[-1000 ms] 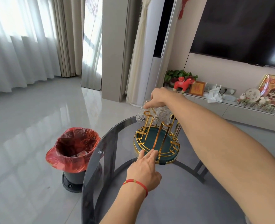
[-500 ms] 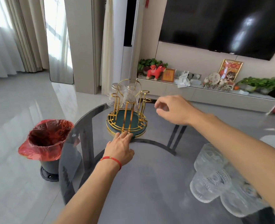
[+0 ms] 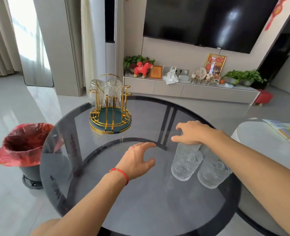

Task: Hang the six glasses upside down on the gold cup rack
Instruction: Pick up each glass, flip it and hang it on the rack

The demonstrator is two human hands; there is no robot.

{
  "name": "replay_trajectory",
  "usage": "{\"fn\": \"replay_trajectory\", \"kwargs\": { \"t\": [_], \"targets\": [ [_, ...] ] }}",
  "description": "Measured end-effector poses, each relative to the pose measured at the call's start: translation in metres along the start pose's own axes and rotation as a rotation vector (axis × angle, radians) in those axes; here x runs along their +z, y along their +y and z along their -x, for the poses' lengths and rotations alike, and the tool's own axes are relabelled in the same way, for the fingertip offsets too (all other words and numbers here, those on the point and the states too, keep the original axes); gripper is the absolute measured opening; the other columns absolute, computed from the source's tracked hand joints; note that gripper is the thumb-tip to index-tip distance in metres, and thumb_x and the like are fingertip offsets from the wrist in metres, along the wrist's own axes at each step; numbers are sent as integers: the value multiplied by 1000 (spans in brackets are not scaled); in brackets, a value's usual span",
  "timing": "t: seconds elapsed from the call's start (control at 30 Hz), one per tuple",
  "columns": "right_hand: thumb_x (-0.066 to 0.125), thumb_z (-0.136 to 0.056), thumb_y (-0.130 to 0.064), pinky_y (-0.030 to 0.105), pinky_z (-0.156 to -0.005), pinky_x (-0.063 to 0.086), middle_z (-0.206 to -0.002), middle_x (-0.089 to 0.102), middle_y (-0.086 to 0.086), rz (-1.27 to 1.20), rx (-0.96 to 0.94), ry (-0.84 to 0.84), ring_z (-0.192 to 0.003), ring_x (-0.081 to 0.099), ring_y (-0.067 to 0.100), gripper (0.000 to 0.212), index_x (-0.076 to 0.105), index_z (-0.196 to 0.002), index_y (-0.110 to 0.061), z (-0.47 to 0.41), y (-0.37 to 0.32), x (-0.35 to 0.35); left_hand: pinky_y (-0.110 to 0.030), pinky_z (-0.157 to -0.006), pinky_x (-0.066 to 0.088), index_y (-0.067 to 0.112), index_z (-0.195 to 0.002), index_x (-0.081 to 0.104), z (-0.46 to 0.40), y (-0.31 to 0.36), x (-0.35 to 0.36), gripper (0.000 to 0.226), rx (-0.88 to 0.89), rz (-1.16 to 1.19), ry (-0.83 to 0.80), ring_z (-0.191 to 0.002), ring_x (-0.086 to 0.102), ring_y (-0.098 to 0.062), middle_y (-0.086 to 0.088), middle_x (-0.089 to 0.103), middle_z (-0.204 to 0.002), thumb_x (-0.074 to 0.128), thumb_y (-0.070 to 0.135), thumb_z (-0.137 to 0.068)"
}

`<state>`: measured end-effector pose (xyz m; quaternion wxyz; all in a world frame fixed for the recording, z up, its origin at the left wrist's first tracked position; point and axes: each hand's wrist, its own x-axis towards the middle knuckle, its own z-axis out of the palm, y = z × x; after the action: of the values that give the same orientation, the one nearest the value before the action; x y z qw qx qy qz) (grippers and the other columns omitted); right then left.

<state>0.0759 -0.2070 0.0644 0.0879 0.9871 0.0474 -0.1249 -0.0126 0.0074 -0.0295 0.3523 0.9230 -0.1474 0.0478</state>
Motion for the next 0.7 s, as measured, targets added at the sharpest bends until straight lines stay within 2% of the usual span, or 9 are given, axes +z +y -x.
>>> {"fn": "replay_trajectory", "kwargs": {
  "t": [0.1,0.17,0.23,0.33,0.43,0.5,0.57,0.63,0.7],
  "targets": [
    [61,-84,-56,42,-90,48,-145,57,13,26,99,-10,-128,56,39,72,49,-147,-23,-4,1,2,-22,-105,37,23,-137,57,2,13,9,51,34,59,-7,-129,53,-17,0,61,-139,64,25,-87],
    [69,-80,-51,40,-92,53,-139,60,13,-28,104,-43,-119,62,36,70,57,-140,-19,-6,3,2,-19,-99,37,23,-134,59,1,16,13,48,29,86,14,-125,55,-17,0,63,-136,63,23,-87],
    [79,-74,-49,41,-92,57,-130,63,11,-82,84,-28,-111,64,33,64,65,-128,-17,-6,3,-1,-21,-97,43,24,-132,61,-2,16,13,45,-4,142,22,-121,57,-15,0,65,-132,63,23,-87],
    [87,-67,-51,35,-78,55,-118,65,3,-192,12,82,-102,64,27,60,69,-116,-23,0,-1,-13,-30,-96,53,25,-128,63,-9,12,8,39,-116,269,55,-112,64,-13,0,68,-124,64,27,-89],
    [88,-63,-56,28,-63,46,-105,70,-5,-512,-109,224,-91,67,17,55,69,-111,-35,12,-12,-23,-40,-90,60,19,-133,57,-14,12,-3,49,-322,620,118,-105,68,-17,-4,67,-123,67,40,-91],
    [89,-64,-56,32,-75,54,-101,72,-5,-839,-193,179,-93,71,15,52,70,-109,-38,19,-27,-22,-43,-88,61,14,-136,52,-17,13,-13,60,-486,1013,95,-106,69,-26,-8,62,-126,67,49,-90],
    [89,-68,-51,41,-91,57,-109,72,2,-1044,-265,99,-102,73,19,50,70,-112,-36,24,-42,-10,-48,-92,59,10,-131,56,-16,13,-23,53,-526,1362,62,-108,70,-35,-13,66,-126,65,46,-92],
    [85,-68,-52,39,-86,58,-115,69,1,-1031,-318,75,-100,71,17,53,63,-114,-37,25,-59,1,-50,-93,58,8,-126,62,-14,8,-31,42,-469,1437,124,-107,71,-35,-18,71,-121,64,36,-95],
    [77,-62,-59,30,-75,52,-114,65,-8,-884,-342,45,-95,68,10,63,54,-117,-38,24,-70,5,-50,-87,61,12,-125,64,-13,4,-36,38,-464,1324,234,-105,72,-31,-15,72,-119,71,27,-91]
  ]
}}
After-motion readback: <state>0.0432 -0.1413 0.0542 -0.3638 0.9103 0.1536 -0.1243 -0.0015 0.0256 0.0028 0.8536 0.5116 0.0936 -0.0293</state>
